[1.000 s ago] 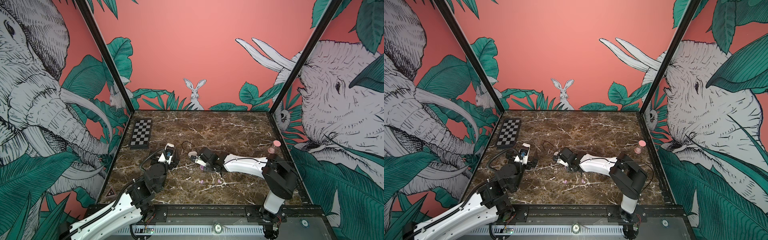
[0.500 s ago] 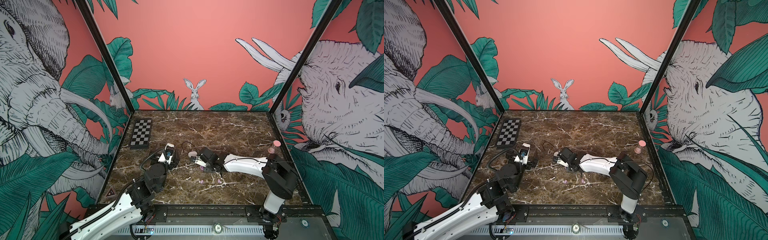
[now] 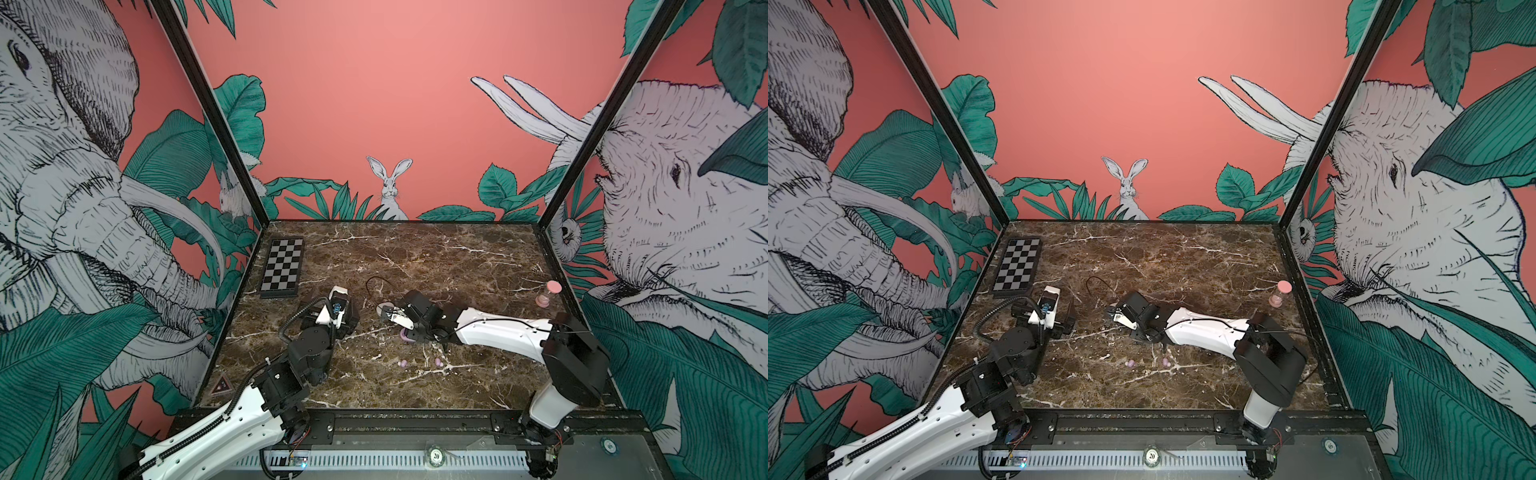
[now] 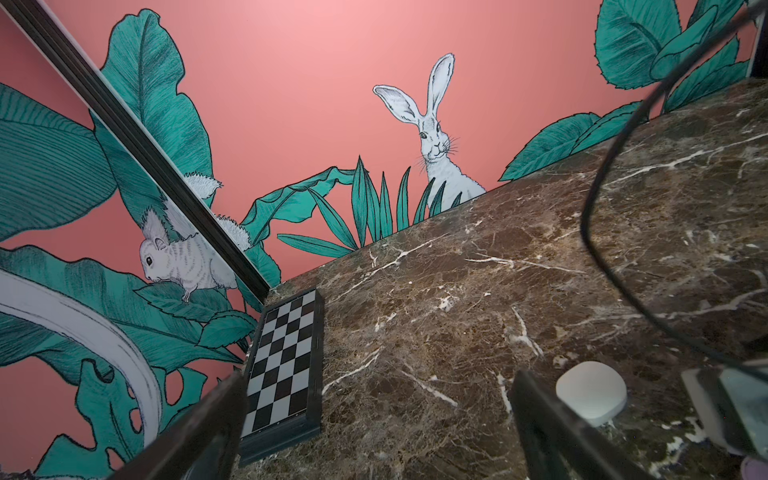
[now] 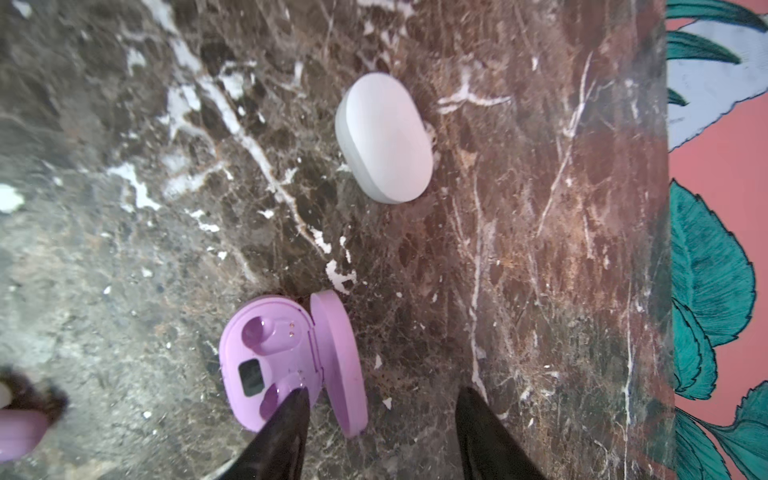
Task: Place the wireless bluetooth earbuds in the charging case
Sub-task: 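Set the open pink case on the table and open the right gripper, then move the right gripper over the pink earbud nearest the robot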
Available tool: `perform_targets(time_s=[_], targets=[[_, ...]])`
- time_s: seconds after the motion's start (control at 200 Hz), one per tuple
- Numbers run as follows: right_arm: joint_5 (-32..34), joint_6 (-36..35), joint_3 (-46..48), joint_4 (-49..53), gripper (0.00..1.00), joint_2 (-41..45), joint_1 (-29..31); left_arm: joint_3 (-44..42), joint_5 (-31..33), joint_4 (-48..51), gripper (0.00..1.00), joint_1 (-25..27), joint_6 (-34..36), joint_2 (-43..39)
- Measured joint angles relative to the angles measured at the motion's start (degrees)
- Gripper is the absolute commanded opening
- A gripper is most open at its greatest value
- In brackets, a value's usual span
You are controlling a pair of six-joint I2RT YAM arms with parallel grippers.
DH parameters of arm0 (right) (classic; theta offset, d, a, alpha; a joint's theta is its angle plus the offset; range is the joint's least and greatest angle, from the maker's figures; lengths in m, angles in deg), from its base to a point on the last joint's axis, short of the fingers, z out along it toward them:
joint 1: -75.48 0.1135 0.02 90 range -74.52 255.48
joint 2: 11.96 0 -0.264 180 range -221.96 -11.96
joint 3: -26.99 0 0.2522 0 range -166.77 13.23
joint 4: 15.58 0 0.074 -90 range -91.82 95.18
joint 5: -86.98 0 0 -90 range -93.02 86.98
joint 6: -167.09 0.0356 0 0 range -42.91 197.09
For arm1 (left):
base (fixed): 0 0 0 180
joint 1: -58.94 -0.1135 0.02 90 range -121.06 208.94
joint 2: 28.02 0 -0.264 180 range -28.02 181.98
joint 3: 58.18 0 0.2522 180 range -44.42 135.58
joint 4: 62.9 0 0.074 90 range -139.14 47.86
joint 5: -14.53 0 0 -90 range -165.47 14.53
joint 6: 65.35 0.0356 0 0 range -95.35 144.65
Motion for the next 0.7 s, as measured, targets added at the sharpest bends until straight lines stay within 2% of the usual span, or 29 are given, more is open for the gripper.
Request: perform_targets(time_s=[0.045,0.07,0.145,0.4,0.55,0.695], targets=[[-0.28,0.26,0.35,-0.33,0.7,1.57,0.0,0.0,-0.02,0.0,0.99,0.0,0.0,0.0],[-0.52,0.48,0.57,-0.42,0.79,2.6,0.0,0.0,-0.07,0.0,0.99,0.0,-0.02,0.0],[-1.09,1.29,1.2,-0.96,0.98,5.6,0.0,0.0,-0.11,0.07,0.99,0.0,-0.37,0.17],[-0.63,6.29,6.1,-5.57,0.98,18.64,-0.07,0.7,-2.12,4.17,0.99,-0.07,-4.74,0.85],[3.19,13.79,9.49,-8.52,0.98,26.8,-0.42,4.11,-9.99,9.88,0.99,-0.11,-6.51,1.18],[7.19,22.95,9.99,-7.13,0.98,31.26,-0.9,12.61,-17.7,18.12,0.99,-0.11,-8.26,4.59]])
